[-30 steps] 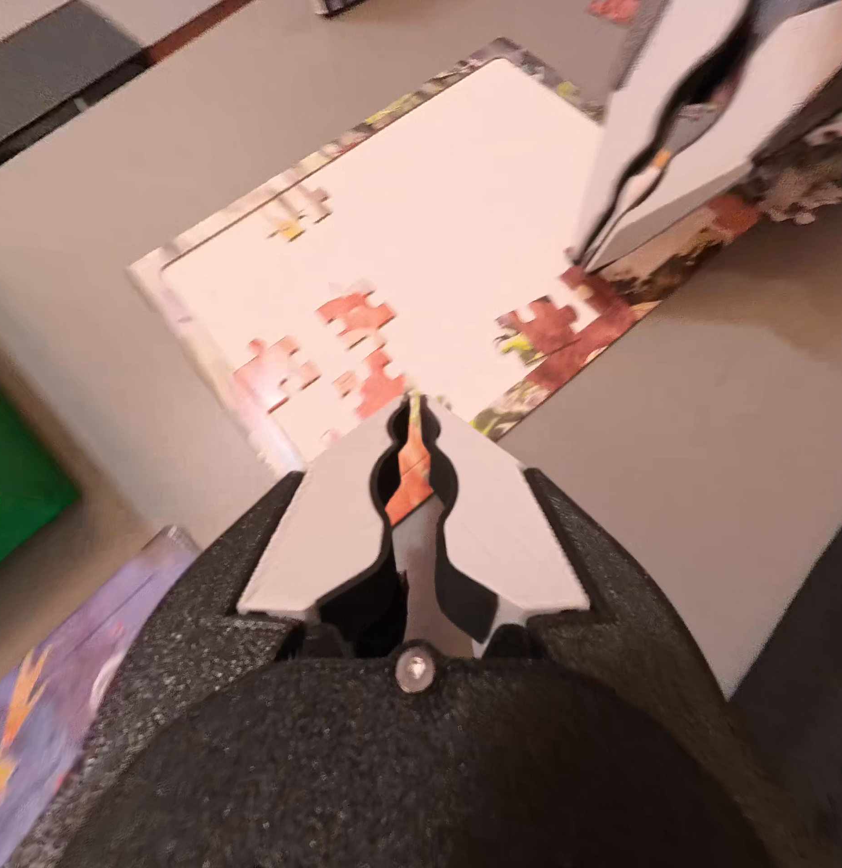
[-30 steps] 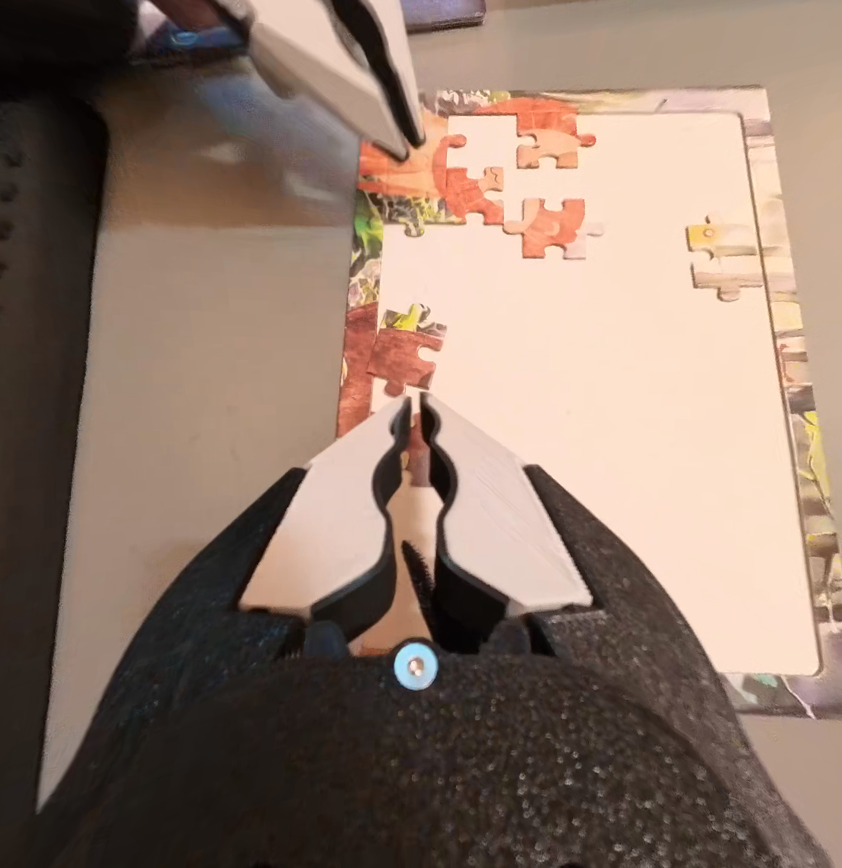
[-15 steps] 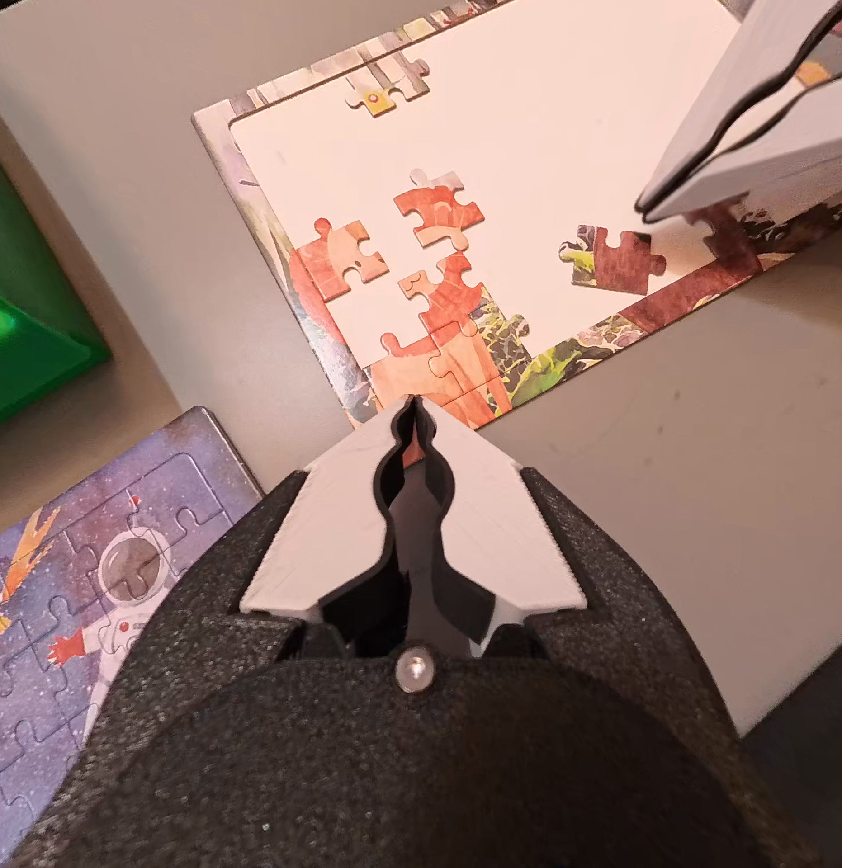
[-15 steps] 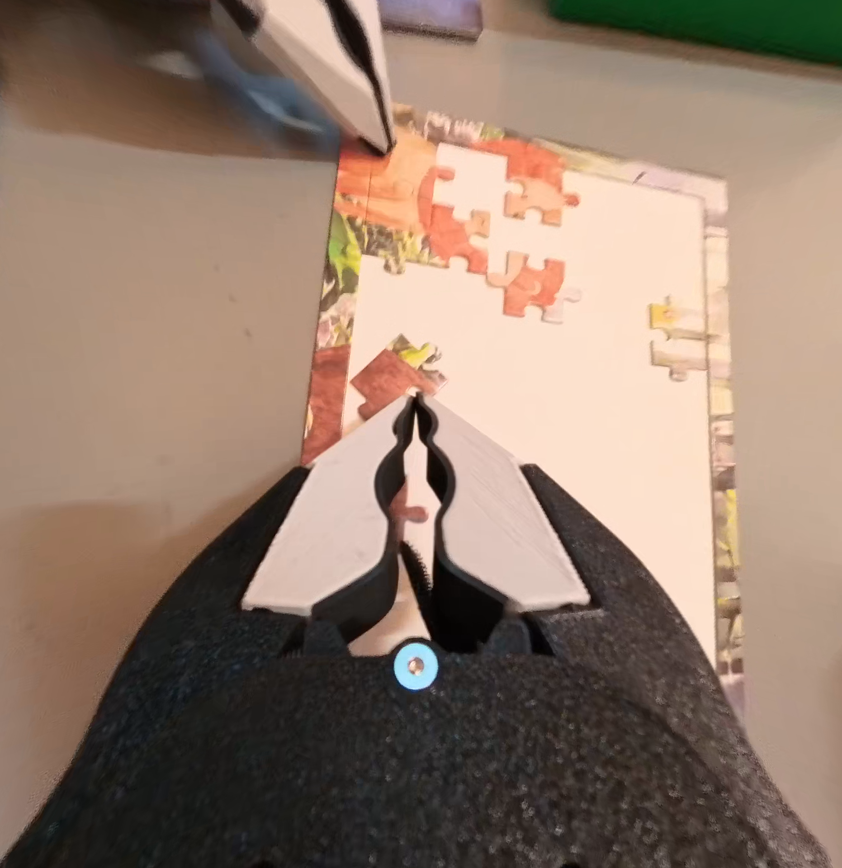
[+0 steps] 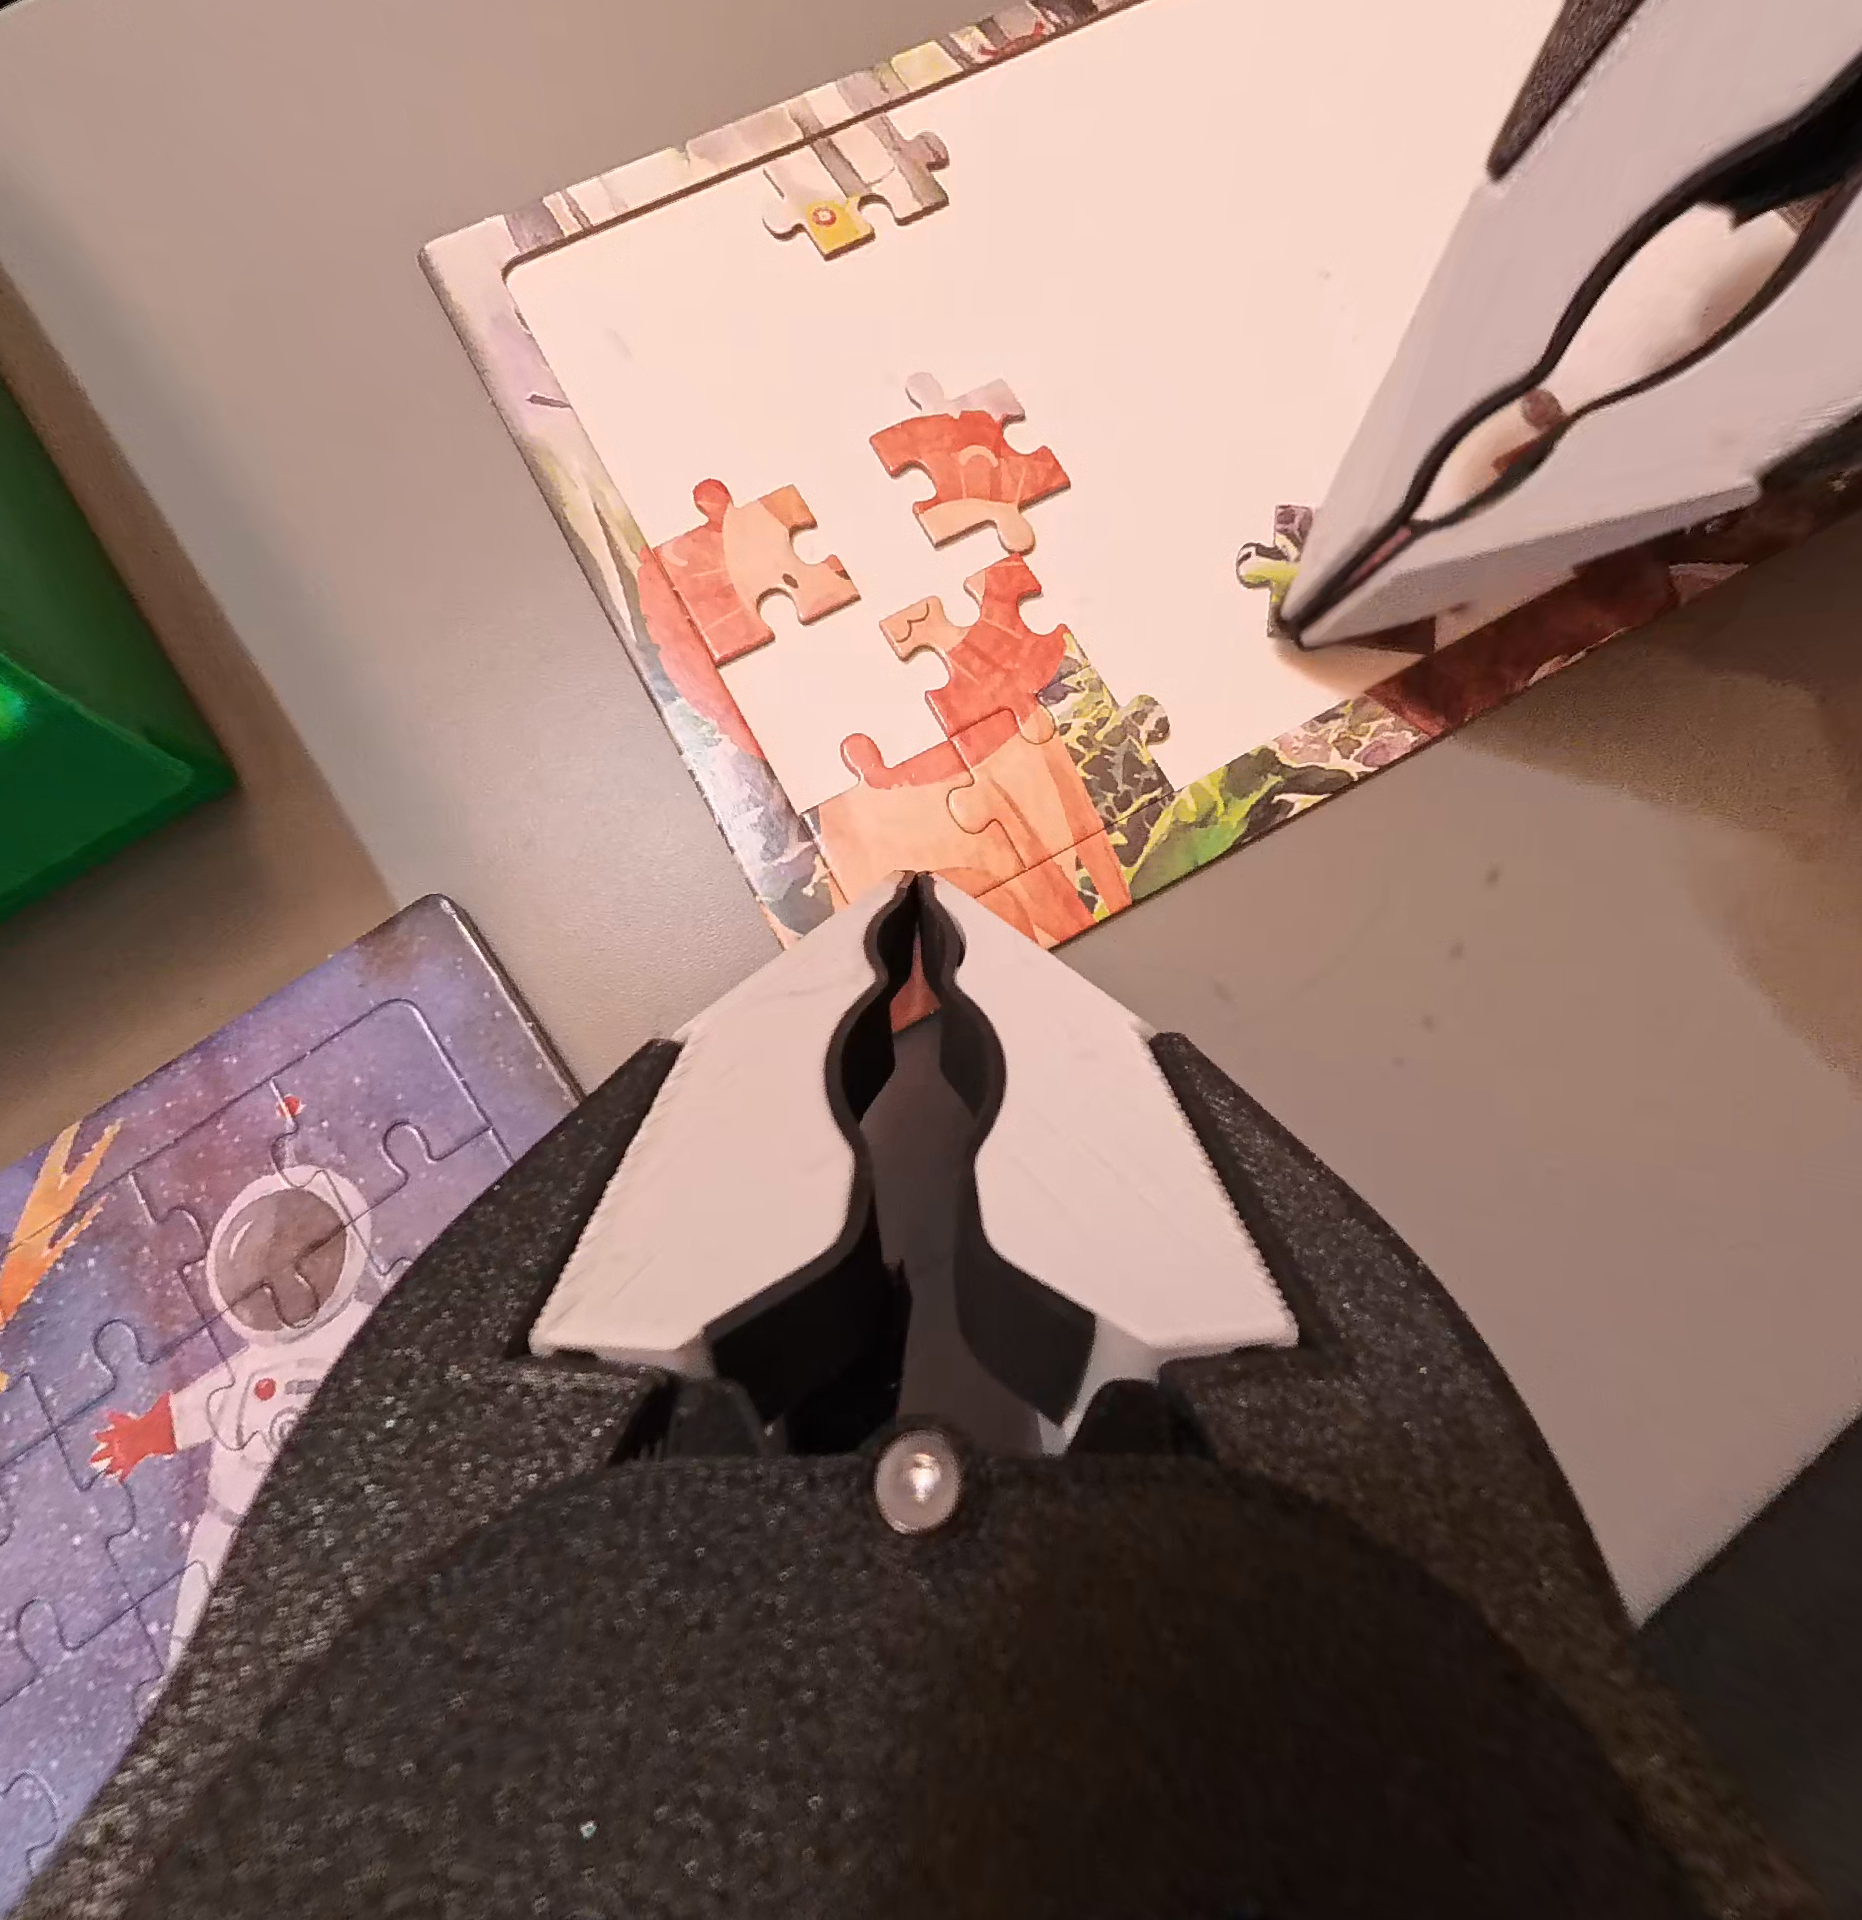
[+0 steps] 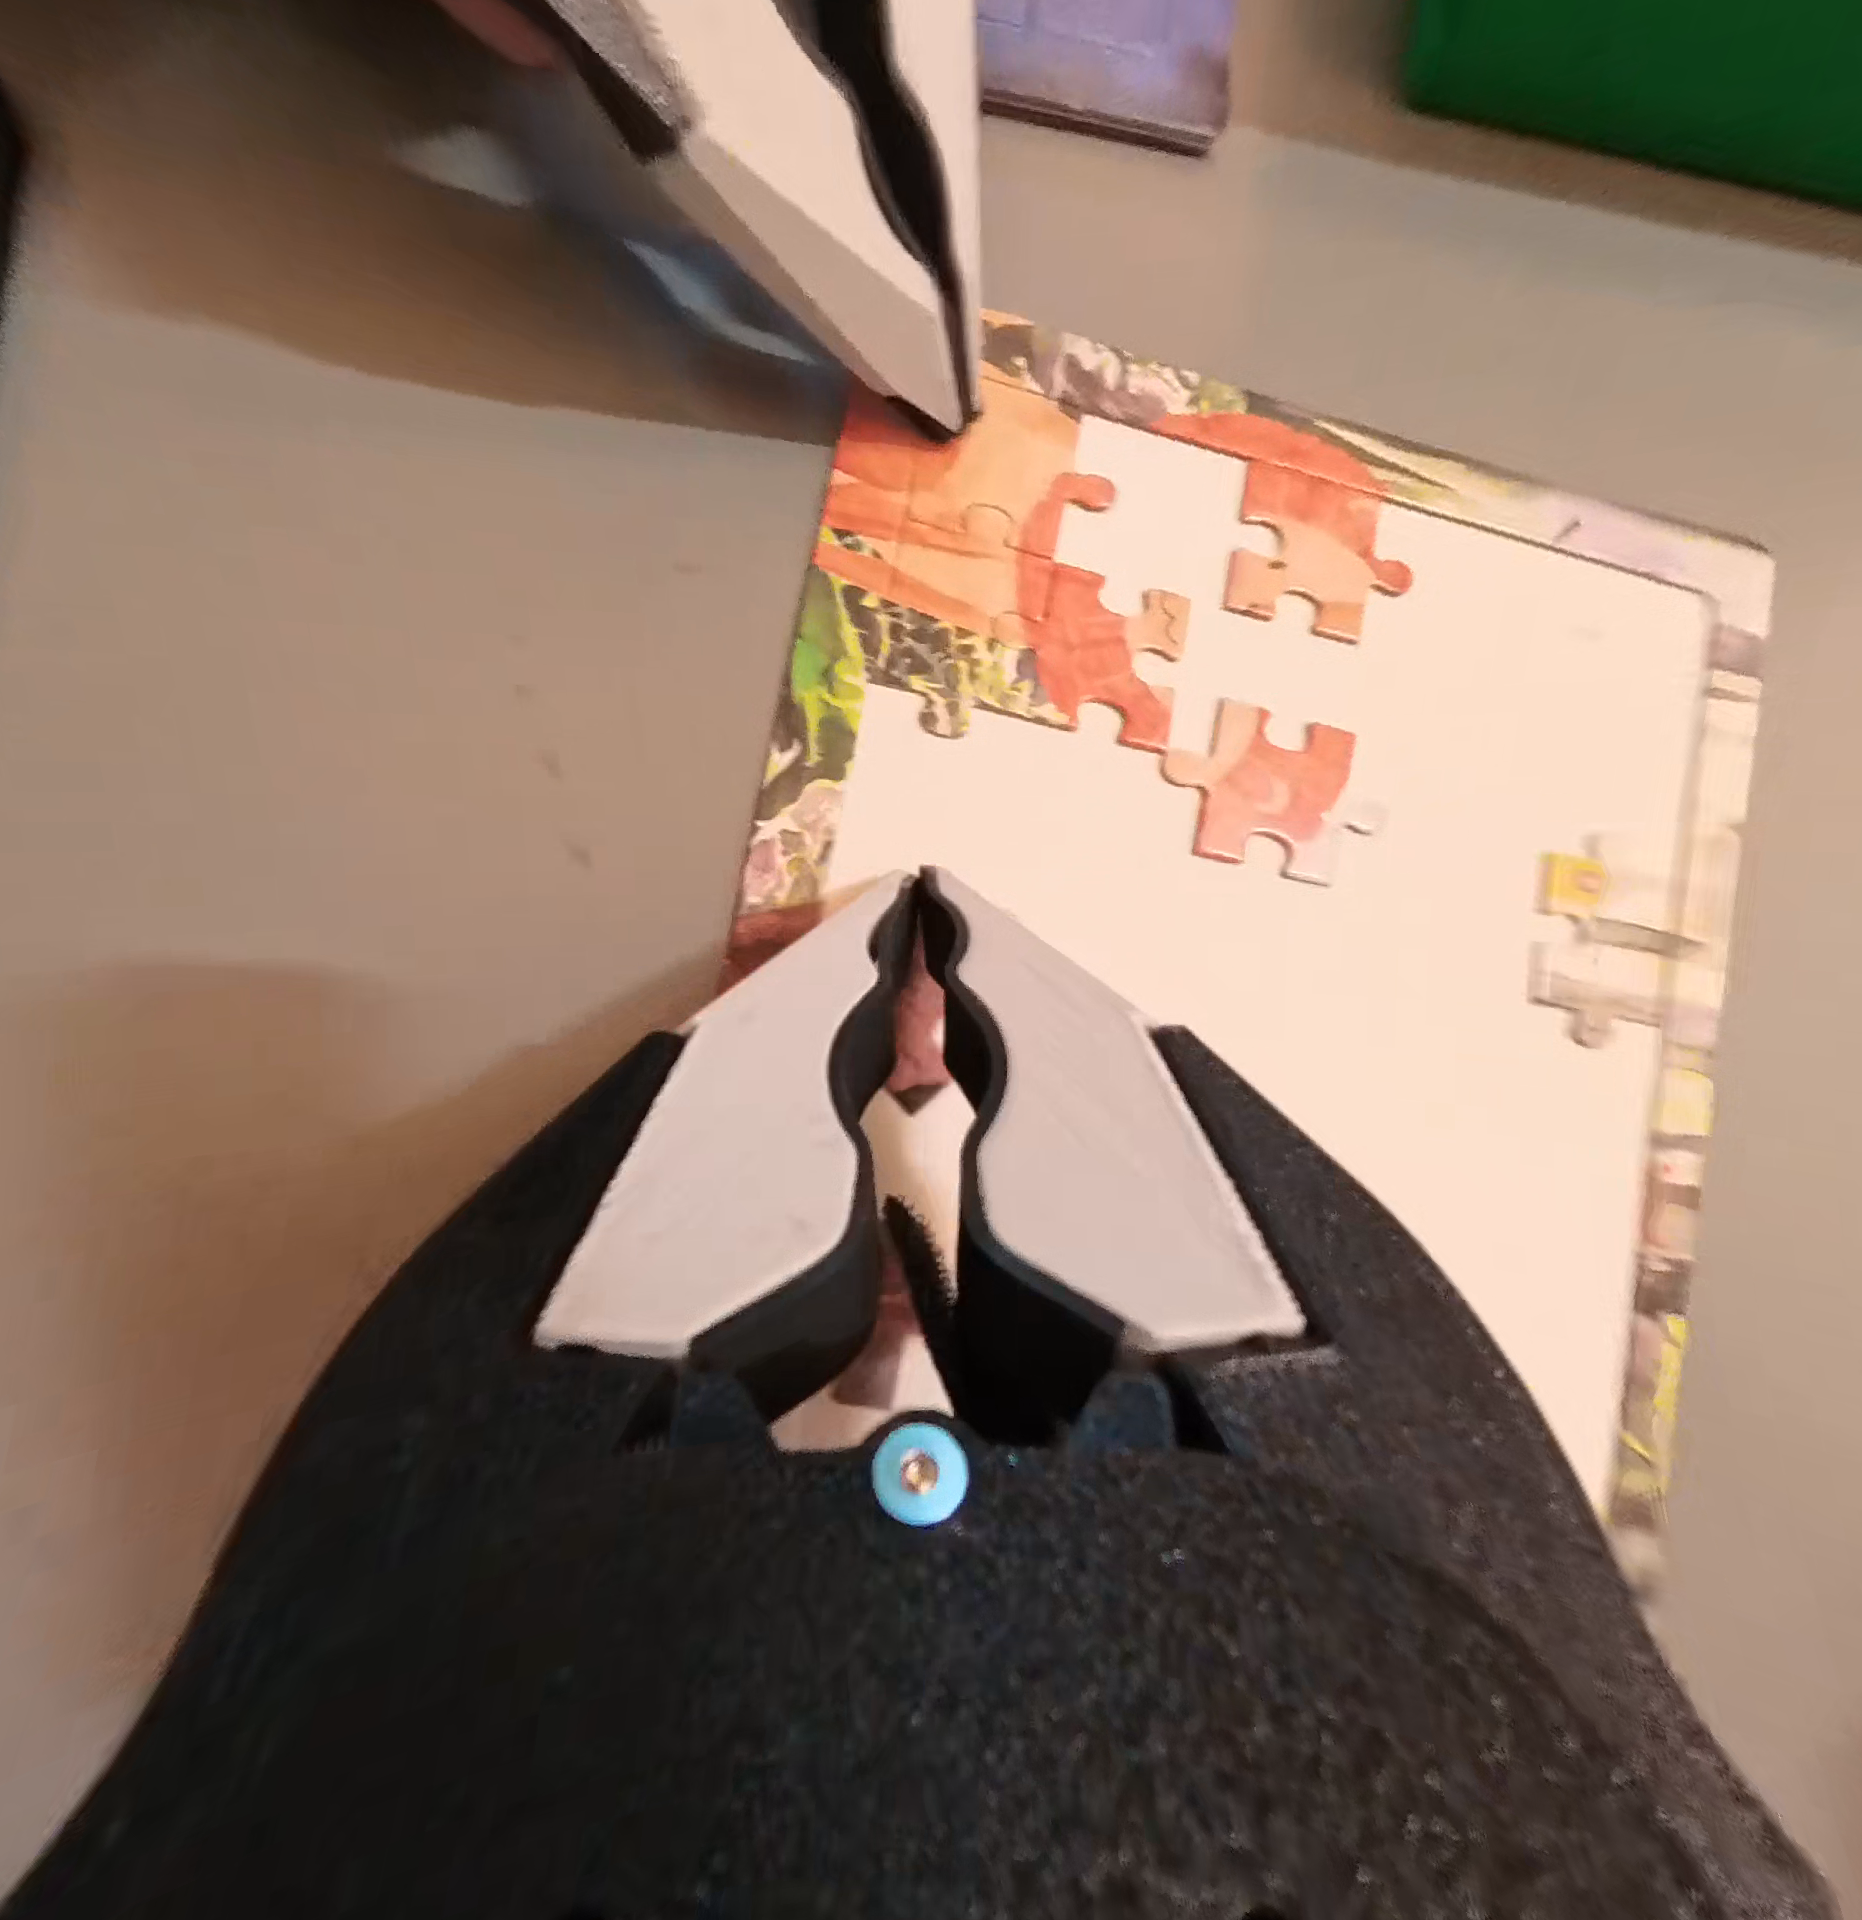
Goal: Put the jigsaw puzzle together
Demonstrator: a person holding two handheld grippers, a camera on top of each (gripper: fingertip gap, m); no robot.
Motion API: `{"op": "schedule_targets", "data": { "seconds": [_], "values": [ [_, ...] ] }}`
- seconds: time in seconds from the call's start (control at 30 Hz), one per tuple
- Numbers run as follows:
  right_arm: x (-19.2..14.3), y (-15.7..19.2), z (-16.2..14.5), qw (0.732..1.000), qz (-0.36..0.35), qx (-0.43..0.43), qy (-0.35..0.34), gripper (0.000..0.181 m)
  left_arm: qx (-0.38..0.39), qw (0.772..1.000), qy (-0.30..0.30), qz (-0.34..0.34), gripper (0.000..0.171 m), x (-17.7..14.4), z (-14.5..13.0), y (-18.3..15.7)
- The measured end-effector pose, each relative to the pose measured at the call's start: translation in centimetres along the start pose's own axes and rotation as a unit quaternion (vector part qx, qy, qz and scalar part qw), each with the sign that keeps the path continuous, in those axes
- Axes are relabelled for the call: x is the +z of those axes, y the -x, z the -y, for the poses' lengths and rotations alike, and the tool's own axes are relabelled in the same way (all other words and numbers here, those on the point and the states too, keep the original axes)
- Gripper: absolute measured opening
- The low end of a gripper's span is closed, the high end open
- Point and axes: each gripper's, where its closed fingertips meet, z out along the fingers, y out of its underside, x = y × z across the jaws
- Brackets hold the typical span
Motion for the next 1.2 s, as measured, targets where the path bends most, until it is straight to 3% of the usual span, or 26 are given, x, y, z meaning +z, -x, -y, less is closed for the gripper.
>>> {"op": "schedule_targets", "data": {
  "seconds": [0.13, 0.23, 0.4, 0.5, 0.67, 1.07, 1.2],
  "values": [
    [-1.4, -2.1, -0.7, 0.999, -0.051, 0.015, -0.007, 0.0, -0.001, 1.0, 0.0, 0.0, 0.0, 0.0, 0.0, 0.0],
    [-1.2, -1.9, -1.3, 0.999, -0.025, 0.048, 0.001, 0.0, -0.002, 1.0, 0.0, -0.002, 0.0, 0.0, 0.0, 0.0],
    [-0.3, -0.7, -0.6, 1.0, -0.016, 0.015, -0.003, 0.0, -0.001, 1.0, 0.0, 0.0, 0.0, 0.0, 0.0, 0.0],
    [-0.4, 0.6, -0.3, 0.999, 0.026, 0.019, -0.01, 0.0, -0.001, 1.0, 0.0, -0.001, 0.0, 0.0, 0.0, 0.0],
    [-1.1, -2.4, -0.9, 0.998, -0.04, 0.04, -0.01, 0.0, -0.002, 1.0, 0.0, -0.001, 0.0, 0.0, 0.0, 0.0],
    [-0.3, 0.1, -0.3, 1.0, 0.008, 0.01, -0.01, 0.0, 0.001, 1.0, 0.0, 0.001, 0.0, 0.0, 0.0, 0.0],
    [-0.9, -2.2, -1.2, 0.999, -0.033, 0.04, -0.002, 0.0, 0.0, 1.0, 0.0, 0.0, 0.0, 0.0, 0.0, 0.0]
  ]
}}
